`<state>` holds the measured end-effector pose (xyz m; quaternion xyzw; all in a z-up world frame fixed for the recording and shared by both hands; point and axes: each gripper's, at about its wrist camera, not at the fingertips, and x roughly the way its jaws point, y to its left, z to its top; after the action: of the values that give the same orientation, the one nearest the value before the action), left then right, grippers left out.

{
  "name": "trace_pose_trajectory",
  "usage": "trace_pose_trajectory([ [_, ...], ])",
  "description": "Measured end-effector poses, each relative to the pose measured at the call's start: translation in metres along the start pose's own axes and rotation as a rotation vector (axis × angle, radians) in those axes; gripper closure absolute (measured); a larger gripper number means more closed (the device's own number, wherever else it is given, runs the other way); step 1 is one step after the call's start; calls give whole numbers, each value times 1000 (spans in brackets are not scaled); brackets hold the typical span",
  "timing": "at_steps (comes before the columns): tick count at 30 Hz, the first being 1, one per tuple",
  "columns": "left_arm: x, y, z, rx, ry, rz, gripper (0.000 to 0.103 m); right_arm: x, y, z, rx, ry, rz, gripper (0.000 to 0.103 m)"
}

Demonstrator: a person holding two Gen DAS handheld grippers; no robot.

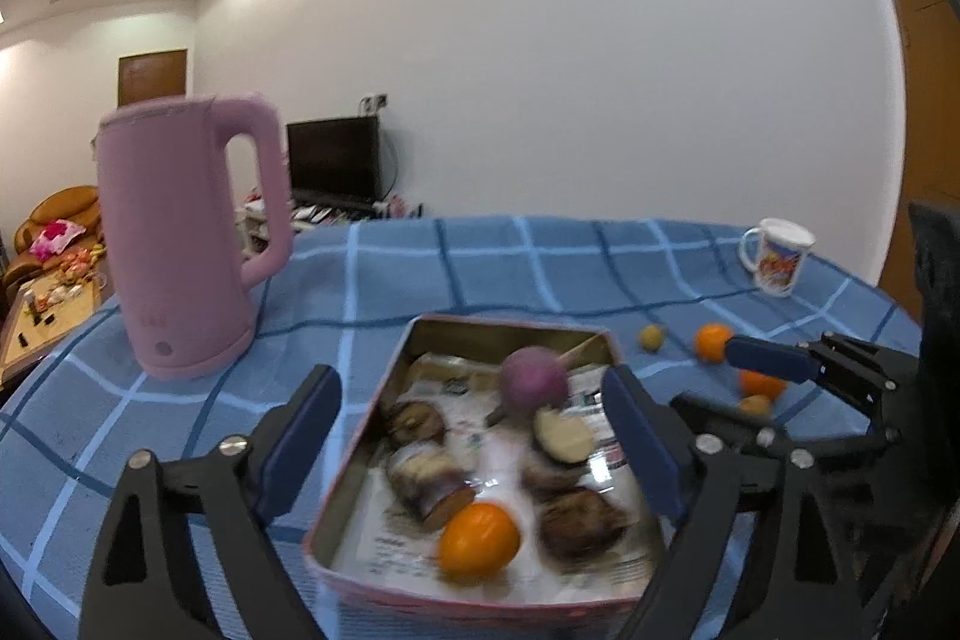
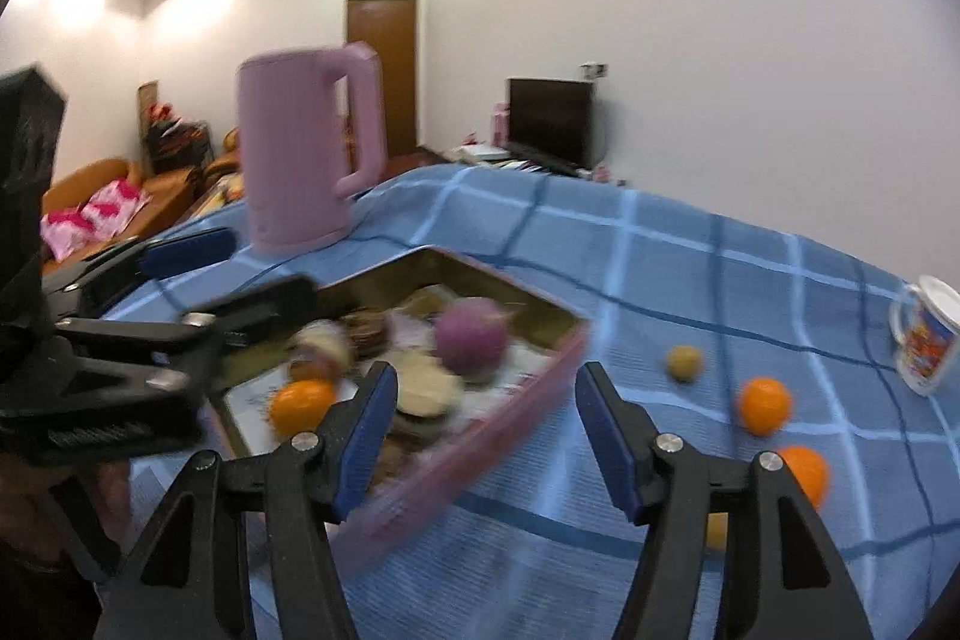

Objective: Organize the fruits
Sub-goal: 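Open both tools to drop the taro pieces into the tin box, then grasp the large orange with the right tool while the left tool approaches a small brown fruit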

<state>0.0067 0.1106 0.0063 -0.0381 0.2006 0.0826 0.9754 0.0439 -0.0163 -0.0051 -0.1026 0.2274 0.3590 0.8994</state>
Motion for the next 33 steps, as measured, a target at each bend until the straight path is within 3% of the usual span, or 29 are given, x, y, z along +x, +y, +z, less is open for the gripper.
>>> trace_pose_trajectory([
  [9,6,-71,16,41,31,-170,4,-41,-125,-26,241,101,-243,38],
  [12,14,-99,19,56,48,-196,4,-47,-153,-27,326,101,-263,38],
  [16,41,-121,17,83,74,-150,4,-30,-156,-23,306,123,-260,38],
  [21,65,-117,13,67,112,-87,4,-1,-149,-27,279,177,-235,38],
  [28,76,-109,6,31,131,-97,4,25,-150,-33,281,275,-216,38],
  [30,75,-114,5,42,129,-112,4,28,-151,-34,282,293,-205,53],
  [33,75,-122,3,57,131,-138,4,23,-154,-36,299,283,-212,54],
])
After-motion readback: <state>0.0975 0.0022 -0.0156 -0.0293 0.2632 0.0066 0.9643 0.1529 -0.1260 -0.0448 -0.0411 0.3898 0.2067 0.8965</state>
